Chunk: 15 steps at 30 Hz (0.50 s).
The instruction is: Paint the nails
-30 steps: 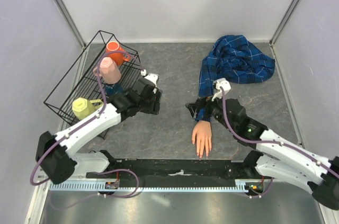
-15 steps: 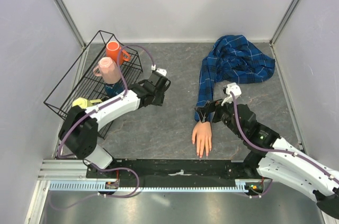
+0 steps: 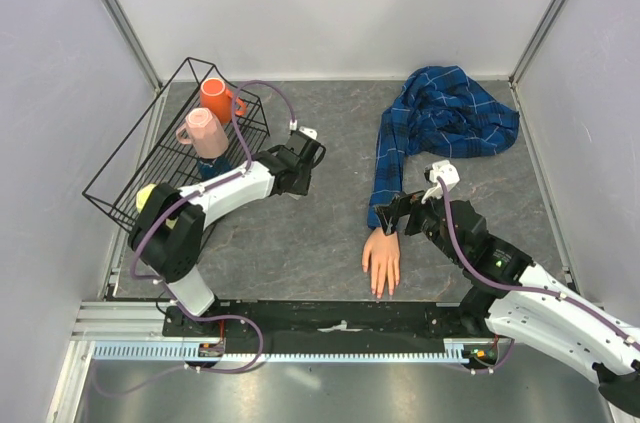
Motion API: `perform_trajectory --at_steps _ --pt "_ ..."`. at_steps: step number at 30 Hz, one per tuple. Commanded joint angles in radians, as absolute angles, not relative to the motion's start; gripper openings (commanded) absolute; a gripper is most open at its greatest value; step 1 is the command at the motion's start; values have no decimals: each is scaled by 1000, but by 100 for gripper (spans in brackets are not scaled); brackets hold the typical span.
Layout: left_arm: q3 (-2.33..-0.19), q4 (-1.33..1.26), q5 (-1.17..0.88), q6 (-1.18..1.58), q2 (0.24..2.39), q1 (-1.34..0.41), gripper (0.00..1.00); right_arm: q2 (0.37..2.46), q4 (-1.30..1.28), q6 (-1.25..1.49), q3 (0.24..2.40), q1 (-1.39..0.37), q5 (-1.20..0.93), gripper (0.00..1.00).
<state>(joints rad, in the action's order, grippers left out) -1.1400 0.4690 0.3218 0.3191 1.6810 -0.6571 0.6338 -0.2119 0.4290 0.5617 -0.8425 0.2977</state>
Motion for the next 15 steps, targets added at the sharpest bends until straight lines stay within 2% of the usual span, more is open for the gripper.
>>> perform_trajectory --at_steps 1,15 --pt "-1181 434 353 281 1693 -650 45 629 -210 417 554 -848 327 98" --pt "-1201 428 347 270 1732 -640 38 661 -210 423 546 -850 322 98"
